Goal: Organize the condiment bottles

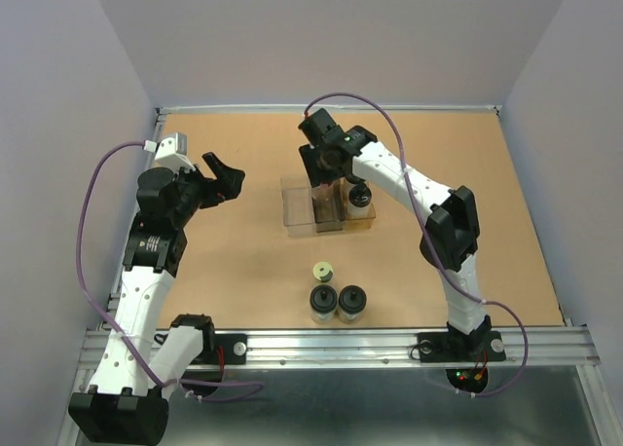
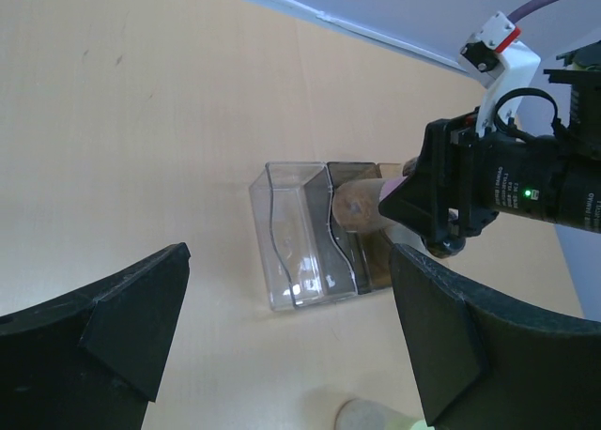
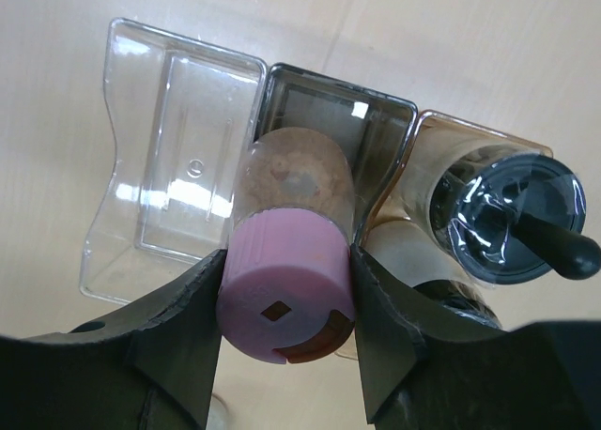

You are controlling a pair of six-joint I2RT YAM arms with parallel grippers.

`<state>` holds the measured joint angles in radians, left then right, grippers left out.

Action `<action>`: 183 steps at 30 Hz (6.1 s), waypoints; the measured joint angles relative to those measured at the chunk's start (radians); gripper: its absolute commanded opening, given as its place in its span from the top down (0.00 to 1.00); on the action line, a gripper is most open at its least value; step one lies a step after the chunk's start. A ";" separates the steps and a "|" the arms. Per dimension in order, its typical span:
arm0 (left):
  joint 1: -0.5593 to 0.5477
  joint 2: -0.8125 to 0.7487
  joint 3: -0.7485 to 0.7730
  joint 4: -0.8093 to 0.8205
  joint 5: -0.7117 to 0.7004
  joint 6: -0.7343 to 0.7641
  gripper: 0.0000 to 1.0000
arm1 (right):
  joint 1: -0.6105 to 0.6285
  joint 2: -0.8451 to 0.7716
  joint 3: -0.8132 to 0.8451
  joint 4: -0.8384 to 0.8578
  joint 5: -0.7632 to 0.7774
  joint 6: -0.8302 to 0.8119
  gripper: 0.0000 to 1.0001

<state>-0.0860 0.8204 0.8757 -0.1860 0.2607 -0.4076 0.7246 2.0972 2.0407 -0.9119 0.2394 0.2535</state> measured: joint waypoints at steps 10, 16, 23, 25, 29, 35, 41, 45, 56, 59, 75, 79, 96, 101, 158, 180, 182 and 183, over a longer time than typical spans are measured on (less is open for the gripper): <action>0.000 -0.003 0.000 -0.007 -0.006 0.009 0.01 | -0.024 0.058 0.001 0.000 0.015 0.004 1.00; 0.000 -0.006 0.000 -0.007 -0.007 0.010 0.01 | -0.034 0.117 0.037 0.003 0.012 0.004 0.90; 0.000 -0.006 0.000 -0.007 -0.007 0.010 0.01 | -0.037 0.144 0.064 0.014 0.014 0.002 0.00; 0.000 -0.006 0.000 -0.007 -0.007 0.010 0.01 | -0.038 0.144 0.064 0.014 0.015 0.006 0.00; 0.000 -0.006 0.000 -0.007 -0.007 0.011 0.01 | -0.038 0.137 0.065 0.013 0.016 0.001 0.00; 0.000 -0.005 0.000 -0.006 -0.007 0.011 0.01 | -0.038 -0.037 -0.016 0.013 -0.019 0.002 0.00; 0.000 0.006 0.000 -0.005 -0.006 0.011 0.01 | 0.003 -0.388 -0.238 0.028 -0.087 0.012 0.00; 0.000 0.031 0.000 0.003 -0.003 0.009 0.02 | 0.113 -0.493 -0.378 0.036 -0.106 0.049 0.00; 0.000 0.059 0.000 0.032 0.016 -0.011 0.02 | 0.299 -0.425 -0.533 0.043 -0.108 0.183 0.00; 0.000 0.059 0.000 0.032 0.016 -0.013 0.02 | 0.335 -0.419 -0.552 0.051 -0.105 0.209 0.00; 0.000 0.045 0.000 0.032 0.015 -0.013 0.02 | 0.401 -0.376 -0.618 0.053 -0.045 0.248 0.34; 0.000 0.044 0.000 0.031 0.014 -0.013 0.02 | 0.401 -0.374 -0.624 0.055 -0.054 0.247 0.44; 0.000 0.021 -0.002 0.027 0.007 -0.013 0.02 | 0.401 -0.373 -0.657 0.059 -0.051 0.251 1.00; 0.000 0.021 -0.002 0.023 0.001 -0.013 0.02 | 0.397 -0.374 -0.626 0.035 -0.002 0.242 1.00; 0.000 -0.016 -0.002 -0.026 -0.007 0.018 0.02 | 0.039 -0.087 -0.258 0.059 0.013 0.108 0.36; -0.162 0.058 0.017 -0.051 0.230 0.117 0.01 | 0.029 -0.463 -0.257 0.059 -0.117 0.056 0.00; -0.276 0.069 0.017 -0.051 0.249 0.138 0.01 | 0.029 -0.566 -0.255 0.059 -0.104 0.055 0.00; -0.307 0.074 0.017 -0.052 0.253 0.143 0.01 | 0.029 -0.595 -0.252 0.058 -0.097 0.055 0.00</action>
<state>-0.3931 0.8948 0.8928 -0.2379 0.5140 -0.2646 0.7540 1.5017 1.7885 -0.8539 0.1421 0.3084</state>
